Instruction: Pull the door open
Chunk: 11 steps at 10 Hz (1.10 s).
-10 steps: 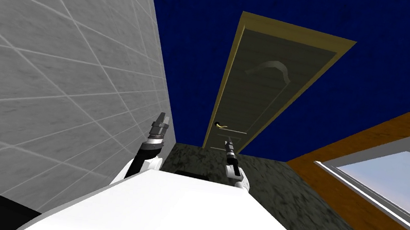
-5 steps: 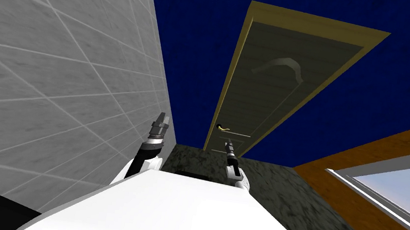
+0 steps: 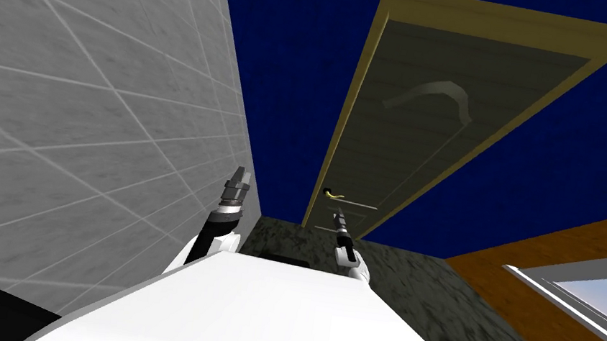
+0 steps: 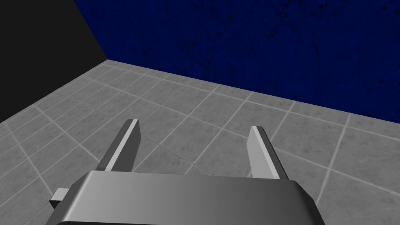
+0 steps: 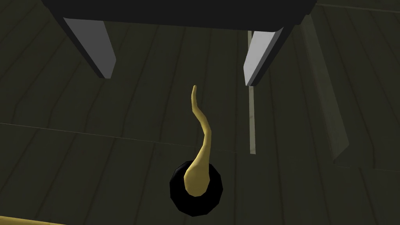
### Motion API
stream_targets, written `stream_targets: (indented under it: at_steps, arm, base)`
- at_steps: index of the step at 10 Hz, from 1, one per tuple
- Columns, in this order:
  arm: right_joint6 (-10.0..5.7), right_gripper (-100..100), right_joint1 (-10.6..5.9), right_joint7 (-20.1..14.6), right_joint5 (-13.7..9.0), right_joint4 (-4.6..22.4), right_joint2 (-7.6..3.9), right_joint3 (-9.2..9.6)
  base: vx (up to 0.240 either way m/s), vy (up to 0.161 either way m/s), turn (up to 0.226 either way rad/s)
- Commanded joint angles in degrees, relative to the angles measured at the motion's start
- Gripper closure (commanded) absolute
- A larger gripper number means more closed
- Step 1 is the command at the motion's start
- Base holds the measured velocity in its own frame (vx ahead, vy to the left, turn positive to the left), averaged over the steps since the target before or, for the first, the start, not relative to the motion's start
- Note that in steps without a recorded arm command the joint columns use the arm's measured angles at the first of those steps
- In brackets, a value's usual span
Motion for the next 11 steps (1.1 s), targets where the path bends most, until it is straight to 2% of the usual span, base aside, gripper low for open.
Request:
stream_targets:
  at_steps: [1, 2, 3, 6, 7, 9, 10, 11]
  arm:
    - [-0.25, -100, -0.64, -0.1, 0.0, 1.8, -0.30, -0.08]
    - [-0.51, -100, -1.23, -0.2, 0.0, 3.4, -0.50, -0.17]
    - [-0.74, -100, -1.16, -0.2, 0.0, 3.1, -0.46, -0.14]
    - [-2.79, -100, -0.03, -1.9, -1.1, 5.3, -3.10, -1.70]
    - [-2.79, -100, -0.03, -1.9, -1.1, 5.3, -3.10, -1.70]
    - [-4.25, -100, 0.84, -3.2, -2.0, 6.7, -5.04, -2.85]
    - [-4.60, -100, 1.05, -3.5, -2.2, 7.1, -5.51, -3.13]
    - [-5.55, -100, 1.62, -4.3, -2.7, 8.0, -6.77, -3.88]
  base:
    - [0.085, 0.004, 0.047]
    - [0.106, 0.006, 0.061]
    - [0.051, 0.001, 0.012]
    - [0.173, 0.038, 0.146]
    - [0.148, 0.049, 0.048]
    - [0.146, 0.051, 0.140]
    - [0.166, 0.052, 0.122]
    - [0.186, 0.029, 0.200]
